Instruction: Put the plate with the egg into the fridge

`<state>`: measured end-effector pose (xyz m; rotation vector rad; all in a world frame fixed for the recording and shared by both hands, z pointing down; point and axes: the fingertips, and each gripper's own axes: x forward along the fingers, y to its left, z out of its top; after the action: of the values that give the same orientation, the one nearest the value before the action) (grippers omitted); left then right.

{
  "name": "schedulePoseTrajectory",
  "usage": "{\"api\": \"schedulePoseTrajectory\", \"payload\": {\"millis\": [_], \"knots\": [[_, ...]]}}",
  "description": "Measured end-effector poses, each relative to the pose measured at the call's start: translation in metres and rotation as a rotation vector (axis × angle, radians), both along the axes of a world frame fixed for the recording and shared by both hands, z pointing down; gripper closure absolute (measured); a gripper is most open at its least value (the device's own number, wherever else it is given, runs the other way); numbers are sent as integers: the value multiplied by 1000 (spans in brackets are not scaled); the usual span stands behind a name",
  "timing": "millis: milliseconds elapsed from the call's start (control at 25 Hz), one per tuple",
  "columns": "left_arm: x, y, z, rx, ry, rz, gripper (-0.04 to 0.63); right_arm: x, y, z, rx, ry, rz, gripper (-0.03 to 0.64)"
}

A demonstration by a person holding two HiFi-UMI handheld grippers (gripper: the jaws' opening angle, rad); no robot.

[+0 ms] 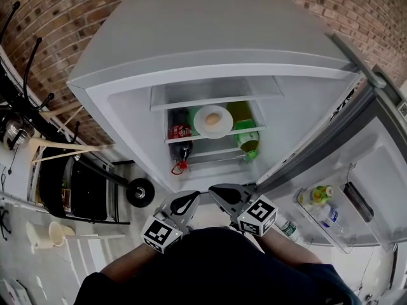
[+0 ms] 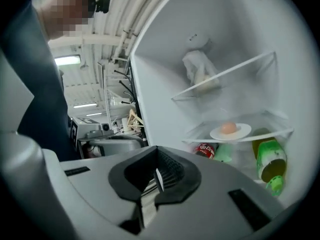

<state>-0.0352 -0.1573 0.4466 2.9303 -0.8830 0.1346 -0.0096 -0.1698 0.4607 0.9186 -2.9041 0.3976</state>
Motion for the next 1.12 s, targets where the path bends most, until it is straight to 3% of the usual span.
{"api": "schedulePoseTrajectory", "payload": {"millis": [200, 360, 1120], "knots": [[0, 2, 0, 0, -5, 3, 591, -10, 9, -1, 97, 101, -27, 607], [0, 3, 1, -5, -6, 1, 591, -11, 10, -6, 141, 118, -3, 607], [0, 9, 0, -2, -3, 6, 591, -13, 15, -8, 154, 135, 21, 607]]}}
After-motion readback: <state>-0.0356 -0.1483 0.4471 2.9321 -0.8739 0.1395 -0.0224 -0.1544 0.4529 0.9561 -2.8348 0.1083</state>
